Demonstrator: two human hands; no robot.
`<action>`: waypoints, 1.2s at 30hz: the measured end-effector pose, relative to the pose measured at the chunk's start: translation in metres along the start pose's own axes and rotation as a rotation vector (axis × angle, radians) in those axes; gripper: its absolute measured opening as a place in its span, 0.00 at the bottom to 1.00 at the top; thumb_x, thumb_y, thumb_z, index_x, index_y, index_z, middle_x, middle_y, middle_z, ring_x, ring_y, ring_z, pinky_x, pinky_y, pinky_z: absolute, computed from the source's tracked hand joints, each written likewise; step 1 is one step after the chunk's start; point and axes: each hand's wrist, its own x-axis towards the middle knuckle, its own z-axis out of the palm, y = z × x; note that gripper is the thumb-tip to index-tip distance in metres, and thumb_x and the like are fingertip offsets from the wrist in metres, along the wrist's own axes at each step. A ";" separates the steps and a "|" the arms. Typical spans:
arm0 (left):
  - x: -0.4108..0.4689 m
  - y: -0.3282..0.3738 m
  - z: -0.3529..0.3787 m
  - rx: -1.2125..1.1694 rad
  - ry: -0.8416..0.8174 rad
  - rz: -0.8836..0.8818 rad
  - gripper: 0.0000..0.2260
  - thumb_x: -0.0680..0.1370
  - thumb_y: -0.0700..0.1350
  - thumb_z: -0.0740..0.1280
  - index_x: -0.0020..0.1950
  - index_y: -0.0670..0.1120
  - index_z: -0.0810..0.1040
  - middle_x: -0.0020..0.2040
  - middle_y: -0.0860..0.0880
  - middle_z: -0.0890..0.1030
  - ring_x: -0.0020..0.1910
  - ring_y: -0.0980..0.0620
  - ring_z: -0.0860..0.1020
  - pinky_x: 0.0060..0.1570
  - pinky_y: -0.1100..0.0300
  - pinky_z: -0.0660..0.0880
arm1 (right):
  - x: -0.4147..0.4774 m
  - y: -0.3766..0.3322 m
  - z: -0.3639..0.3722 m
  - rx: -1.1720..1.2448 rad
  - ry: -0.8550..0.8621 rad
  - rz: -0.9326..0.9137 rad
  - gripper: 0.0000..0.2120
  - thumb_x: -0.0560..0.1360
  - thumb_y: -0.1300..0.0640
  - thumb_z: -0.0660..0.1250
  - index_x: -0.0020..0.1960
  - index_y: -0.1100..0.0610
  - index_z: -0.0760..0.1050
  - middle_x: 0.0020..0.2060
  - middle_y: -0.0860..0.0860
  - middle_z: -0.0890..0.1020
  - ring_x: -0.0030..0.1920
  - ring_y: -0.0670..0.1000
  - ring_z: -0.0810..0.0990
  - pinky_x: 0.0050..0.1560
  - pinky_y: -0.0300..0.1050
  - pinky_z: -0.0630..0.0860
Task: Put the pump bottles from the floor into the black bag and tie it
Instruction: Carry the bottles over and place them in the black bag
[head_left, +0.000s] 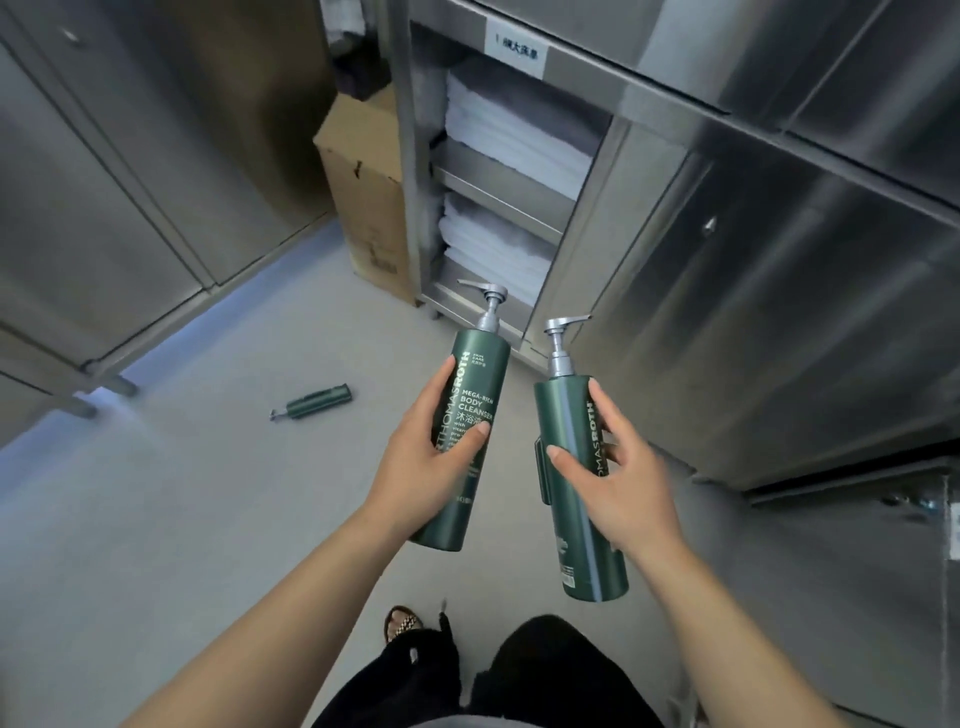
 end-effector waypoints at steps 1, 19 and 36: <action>0.008 0.002 -0.008 0.004 0.011 0.003 0.31 0.74 0.46 0.69 0.72 0.62 0.61 0.60 0.70 0.71 0.56 0.75 0.71 0.48 0.82 0.65 | 0.013 -0.009 0.007 0.002 -0.013 -0.019 0.36 0.63 0.39 0.70 0.66 0.26 0.58 0.59 0.30 0.72 0.59 0.34 0.73 0.61 0.42 0.72; 0.076 -0.023 -0.155 -0.078 0.901 -0.305 0.32 0.73 0.45 0.71 0.69 0.68 0.61 0.65 0.65 0.72 0.61 0.69 0.72 0.52 0.81 0.65 | 0.238 -0.172 0.218 -0.089 -0.787 -0.502 0.36 0.68 0.45 0.71 0.70 0.33 0.57 0.54 0.27 0.67 0.54 0.35 0.72 0.60 0.42 0.70; -0.083 -0.092 -0.340 -0.065 1.509 -0.499 0.32 0.73 0.47 0.70 0.73 0.63 0.59 0.69 0.56 0.71 0.65 0.59 0.71 0.64 0.61 0.67 | 0.074 -0.312 0.493 -0.095 -1.305 -0.853 0.36 0.67 0.43 0.71 0.68 0.30 0.56 0.57 0.36 0.71 0.57 0.44 0.74 0.55 0.42 0.71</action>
